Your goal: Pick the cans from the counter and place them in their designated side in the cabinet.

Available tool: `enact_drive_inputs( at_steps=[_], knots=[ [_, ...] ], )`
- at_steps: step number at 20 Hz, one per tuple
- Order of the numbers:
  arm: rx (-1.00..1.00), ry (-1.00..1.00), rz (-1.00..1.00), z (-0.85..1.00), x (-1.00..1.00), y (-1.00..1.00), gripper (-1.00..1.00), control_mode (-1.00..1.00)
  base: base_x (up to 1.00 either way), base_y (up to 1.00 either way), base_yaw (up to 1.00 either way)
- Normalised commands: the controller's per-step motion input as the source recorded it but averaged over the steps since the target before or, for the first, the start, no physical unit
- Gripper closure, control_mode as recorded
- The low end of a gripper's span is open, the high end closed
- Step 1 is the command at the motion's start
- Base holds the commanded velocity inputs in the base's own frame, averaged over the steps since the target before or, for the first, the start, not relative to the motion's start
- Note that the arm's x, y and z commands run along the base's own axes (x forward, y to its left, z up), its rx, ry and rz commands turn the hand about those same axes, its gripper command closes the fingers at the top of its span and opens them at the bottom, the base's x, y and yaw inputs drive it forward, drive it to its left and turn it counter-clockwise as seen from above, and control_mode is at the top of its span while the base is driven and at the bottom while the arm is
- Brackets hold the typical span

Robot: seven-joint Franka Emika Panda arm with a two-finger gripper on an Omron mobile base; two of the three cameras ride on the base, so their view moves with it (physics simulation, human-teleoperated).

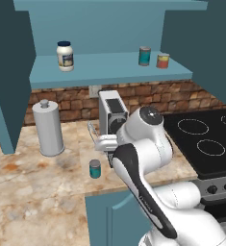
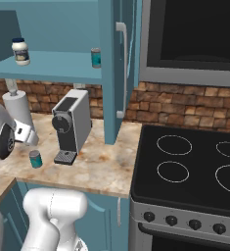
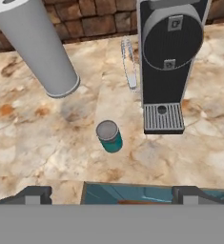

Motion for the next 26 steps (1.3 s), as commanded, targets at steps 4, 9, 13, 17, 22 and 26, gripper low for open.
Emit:
enact_drive_inputs(
  at_steps=[4,9,13,17,22,26],
  knots=[
    [-0.01,0.03,0.0,-0.2,0.25,0.2,-1.0,-1.0,0.0,0.0,0.0],
    [0.0,0.03,0.0,-0.16,0.19,0.12,-1.0,-1.0,0.0,0.0,0.0],
    [0.0,0.02,0.0,-0.19,0.1,0.0,-1.0,-1.0,0.0,0.0,0.0],
    [0.0,0.0,0.0,-0.23,0.1,0.0,-1.0,-1.0,0.0,0.0,0.0],
    [0.0,0.0,0.0,-0.25,0.18,0.02,-1.0,-1.0,0.0,0.0,0.0],
    [0.0,0.0,0.0,-0.23,0.2,0.03,-1.0,-1.0,0.0,0.0,0.0]
  ],
)
